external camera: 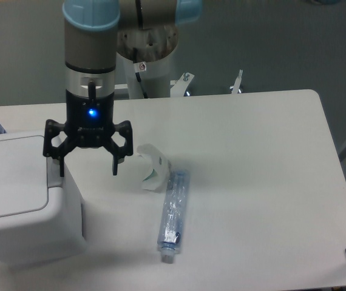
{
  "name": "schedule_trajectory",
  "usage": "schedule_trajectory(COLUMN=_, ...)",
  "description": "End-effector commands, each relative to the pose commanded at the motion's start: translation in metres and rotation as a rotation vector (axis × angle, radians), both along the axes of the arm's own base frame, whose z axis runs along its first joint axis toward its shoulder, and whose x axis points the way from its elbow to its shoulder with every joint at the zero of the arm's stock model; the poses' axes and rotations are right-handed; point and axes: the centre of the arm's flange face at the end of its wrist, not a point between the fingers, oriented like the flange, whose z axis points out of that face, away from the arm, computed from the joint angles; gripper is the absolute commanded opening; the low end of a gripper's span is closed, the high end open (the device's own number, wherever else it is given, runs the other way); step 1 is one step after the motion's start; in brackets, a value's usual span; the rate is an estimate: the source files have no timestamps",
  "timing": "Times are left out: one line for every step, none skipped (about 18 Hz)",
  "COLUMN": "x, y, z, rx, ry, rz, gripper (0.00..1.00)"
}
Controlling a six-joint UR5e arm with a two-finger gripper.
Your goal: Open the trash can
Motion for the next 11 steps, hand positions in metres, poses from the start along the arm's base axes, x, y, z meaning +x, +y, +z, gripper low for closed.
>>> schedule_trajectory(x=-0.0001, y=0.0004, z=-0.0016, rx=0.002, ry=0.000, rz=-0.001, gripper=1.00)
schedule_trajectory(x=0.0002, y=-0.0002, z=-0.0022, rx=0.001, ry=0.001, rz=0.000, gripper=1.00)
schedule_trajectory(x=0.0002, y=-0.0004, z=-0.0030, rx=0.000, ry=0.000, rz=0.000, gripper=1.00)
schedule_trajectory(x=0.0003, y=-0.0005, z=-0.0038, rx=-0.001, ry=-0.001, rz=0.000, gripper=1.00)
schedule_trajectory(x=0.0022, y=0.0000, z=-0.0046, rx=-0.002, ry=-0.002, rz=-0.003, gripper=1.00)
schedule_trajectory(x=0.0062, y=0.0021, z=-0.0047, rx=-0.002, ry=-0.002, rz=-0.011, gripper=1.00)
schedule_trajectory(x=0.0060, y=0.0040, z=-0.0083, rx=-0.007, ry=-0.005, rz=-0.012, gripper=1.00)
schedule_trajectory(x=0.0058, y=0.0040, z=-0.0081, rx=-0.007, ry=-0.003, rz=-0.012, gripper=1.00)
schedule_trajectory(x=0.0059, y=0.0040, z=-0.0083, rx=-0.008, ry=-0.004, rz=-0.012, gripper=1.00)
schedule_trajectory(x=0.0058, y=0.0040, z=-0.0081, rx=-0.007, ry=-0.003, rz=-0.012, gripper=1.00)
schedule_trajectory(x=0.0058, y=0.0040, z=-0.0081, rx=-0.007, ry=-0.003, rz=-0.012, gripper=1.00)
